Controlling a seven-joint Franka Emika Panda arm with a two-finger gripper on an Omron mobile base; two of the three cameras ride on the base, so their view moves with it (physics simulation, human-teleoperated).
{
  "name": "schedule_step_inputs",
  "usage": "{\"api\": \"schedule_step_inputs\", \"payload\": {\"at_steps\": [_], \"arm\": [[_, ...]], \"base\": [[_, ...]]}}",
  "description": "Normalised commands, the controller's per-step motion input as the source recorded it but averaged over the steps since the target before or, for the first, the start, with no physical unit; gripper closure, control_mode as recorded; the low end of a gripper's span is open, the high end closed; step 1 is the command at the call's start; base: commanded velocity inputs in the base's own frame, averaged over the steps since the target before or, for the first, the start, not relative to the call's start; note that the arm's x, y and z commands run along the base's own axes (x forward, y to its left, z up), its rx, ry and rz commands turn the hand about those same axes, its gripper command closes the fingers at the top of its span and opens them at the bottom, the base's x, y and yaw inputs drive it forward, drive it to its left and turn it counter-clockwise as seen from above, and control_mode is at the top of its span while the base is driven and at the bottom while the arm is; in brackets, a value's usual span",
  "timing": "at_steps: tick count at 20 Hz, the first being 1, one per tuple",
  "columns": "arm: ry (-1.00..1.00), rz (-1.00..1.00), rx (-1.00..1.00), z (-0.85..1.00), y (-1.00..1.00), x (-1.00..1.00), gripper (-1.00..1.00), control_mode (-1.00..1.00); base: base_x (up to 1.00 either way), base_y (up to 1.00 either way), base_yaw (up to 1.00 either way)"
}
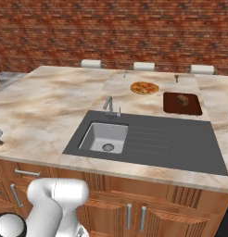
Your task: Take the pizza cutter from the drawer on the left and place it on the dining counter for cutting.
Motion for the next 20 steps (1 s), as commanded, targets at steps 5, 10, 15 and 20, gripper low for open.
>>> {"api": "schedule_step_inputs", "payload": {"at_steps": [5, 10, 15, 20], "arm": [[-0.06, 0.14, -0.17, -0.54, 0.03, 0.01, -1.0, -1.0], [-0.14, 0.11, -0.24, -0.65, 0.09, 0.07, -1.0, -1.0], [-0.16, 0.12, -0.22, -0.59, 0.07, 0.01, -1.0, -1.0], [-0.16, 0.06, -0.21, -0.59, 0.05, 0.0, -1.0, -1.0]], "base": [[0.0, 0.0, 0.0], [0.0, 0.0, 0.0], [0.0, 0.0, 0.0], [0.0, 0.0, 0.0]]}}
